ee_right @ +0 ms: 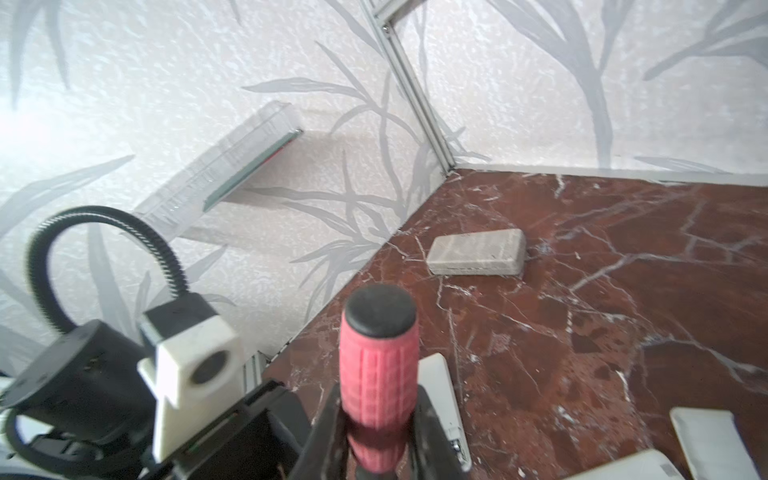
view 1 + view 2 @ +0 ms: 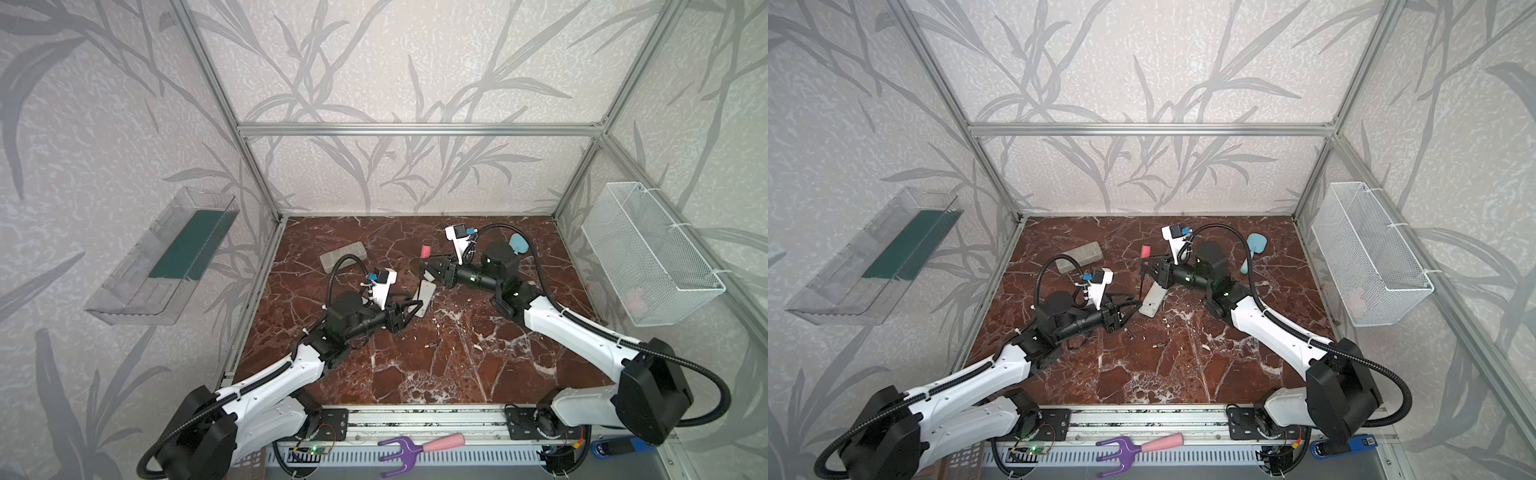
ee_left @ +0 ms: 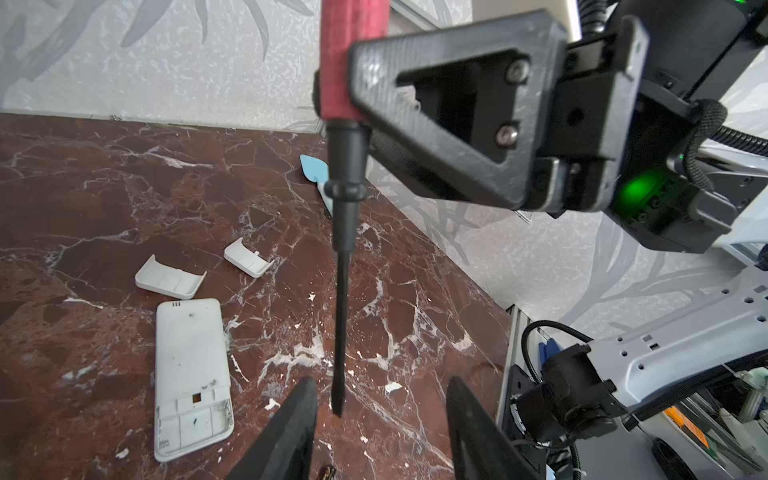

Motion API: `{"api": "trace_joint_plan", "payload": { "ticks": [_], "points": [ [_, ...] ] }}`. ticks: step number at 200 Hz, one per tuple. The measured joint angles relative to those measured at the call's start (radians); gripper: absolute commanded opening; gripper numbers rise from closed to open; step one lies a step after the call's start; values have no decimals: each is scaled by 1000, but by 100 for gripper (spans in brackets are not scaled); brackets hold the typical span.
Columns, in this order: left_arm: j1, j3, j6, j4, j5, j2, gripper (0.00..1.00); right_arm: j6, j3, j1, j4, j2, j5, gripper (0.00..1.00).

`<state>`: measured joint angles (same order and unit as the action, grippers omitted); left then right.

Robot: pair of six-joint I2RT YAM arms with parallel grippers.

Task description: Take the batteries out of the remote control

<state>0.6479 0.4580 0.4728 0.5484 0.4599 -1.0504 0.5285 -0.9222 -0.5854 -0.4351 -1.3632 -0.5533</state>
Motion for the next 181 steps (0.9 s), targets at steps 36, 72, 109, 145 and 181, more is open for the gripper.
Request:
{"api": "trace_joint_plan", "payload": {
  "ticks": [36, 72, 109, 145, 181],
  "points": [
    [-3, -26, 27, 70, -18, 19, 55, 39, -6, 0, -123, -43, -116, 0],
    [-16, -49, 51, 87, -15, 121, 59, 114, -27, 0, -216, -105, -232, 0],
    [-32, -29, 42, 4, 49, 159, 57, 164, -32, 0, -268, -110, -290, 0],
    [-55, -19, 90, -10, 92, 156, 44, 163, -55, 0, -250, -97, -321, 0],
    [-79, -18, 148, 5, 126, 156, 41, 162, -75, -2, -240, -81, -338, 0]
  ]
}}
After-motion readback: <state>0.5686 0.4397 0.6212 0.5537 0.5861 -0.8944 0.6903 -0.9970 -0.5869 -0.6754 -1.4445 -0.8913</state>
